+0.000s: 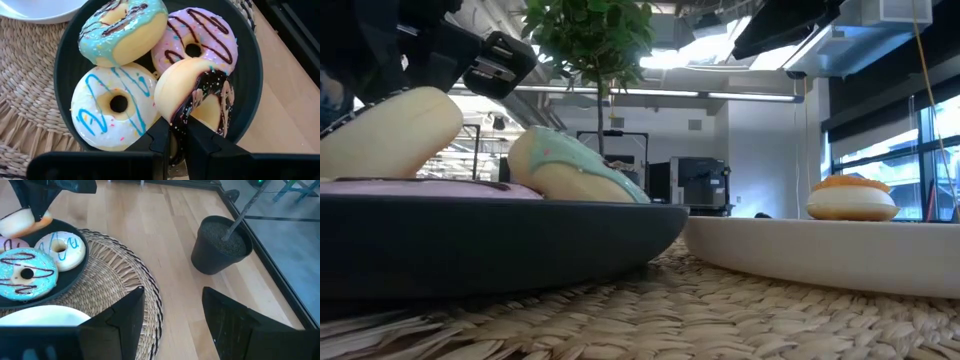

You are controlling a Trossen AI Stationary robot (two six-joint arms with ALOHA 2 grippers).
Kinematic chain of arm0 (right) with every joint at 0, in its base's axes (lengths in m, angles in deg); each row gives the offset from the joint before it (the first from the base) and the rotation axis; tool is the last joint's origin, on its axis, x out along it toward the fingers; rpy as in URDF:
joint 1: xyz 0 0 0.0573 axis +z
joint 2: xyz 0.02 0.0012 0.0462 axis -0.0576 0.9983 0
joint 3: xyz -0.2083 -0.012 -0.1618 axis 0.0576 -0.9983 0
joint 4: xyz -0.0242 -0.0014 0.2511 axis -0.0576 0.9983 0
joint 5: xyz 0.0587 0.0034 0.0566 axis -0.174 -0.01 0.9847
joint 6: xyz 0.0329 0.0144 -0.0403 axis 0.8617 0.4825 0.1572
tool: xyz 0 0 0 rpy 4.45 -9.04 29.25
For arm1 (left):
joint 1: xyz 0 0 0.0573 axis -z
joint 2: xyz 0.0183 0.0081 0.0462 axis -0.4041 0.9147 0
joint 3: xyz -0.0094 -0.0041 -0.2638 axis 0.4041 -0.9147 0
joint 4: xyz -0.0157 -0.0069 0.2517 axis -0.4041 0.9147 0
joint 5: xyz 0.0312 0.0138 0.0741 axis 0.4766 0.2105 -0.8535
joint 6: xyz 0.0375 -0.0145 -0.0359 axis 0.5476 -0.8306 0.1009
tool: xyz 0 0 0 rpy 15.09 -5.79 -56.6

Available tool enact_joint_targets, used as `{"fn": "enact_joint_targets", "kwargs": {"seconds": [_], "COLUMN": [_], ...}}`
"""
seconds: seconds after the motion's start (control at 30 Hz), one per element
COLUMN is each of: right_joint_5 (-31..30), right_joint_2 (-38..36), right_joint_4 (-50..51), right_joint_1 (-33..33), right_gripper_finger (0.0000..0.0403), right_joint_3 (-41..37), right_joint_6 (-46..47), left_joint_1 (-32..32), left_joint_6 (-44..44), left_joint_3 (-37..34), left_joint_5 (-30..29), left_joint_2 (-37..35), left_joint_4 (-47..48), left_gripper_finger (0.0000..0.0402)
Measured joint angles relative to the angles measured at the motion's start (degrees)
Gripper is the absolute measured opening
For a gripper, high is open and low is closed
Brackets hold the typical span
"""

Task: Pick & Place donuts
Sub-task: Put the large black donut on the black plate

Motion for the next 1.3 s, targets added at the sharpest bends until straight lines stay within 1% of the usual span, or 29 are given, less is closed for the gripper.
{"fn": "enact_joint_targets", "kwargs": {"seconds": [0.73,0.93,1.13,1.3], "right_joint_5": [0.0,0.0,0.0,0.0], "right_joint_2": [0.0,0.0,0.0,0.0], "right_joint_4": [0.0,0.0,0.0,0.0], "right_joint_1": [0.0,0.0,0.0,0.0], "right_gripper_finger": [0.02,0.02,0.02,0.02], "right_joint_3": [0.0,0.0,0.0,0.0], "right_joint_6": [0.0,0.0,0.0,0.0], "left_joint_1": [0.0,0.0,0.7,0.7], "left_joint_6": [-0.1,-3.6,0.7,-1.6], "left_joint_3": [0.0,0.0,0.0,0.0], "left_joint_5": [0.0,0.5,0.4,0.1], "left_joint_2": [0.0,0.0,0.0,0.0], "left_joint_4": [-0.1,-0.5,-0.5,-1.3], "left_gripper_finger": [0.0034,0.0034,0.0034,0.0034]}}
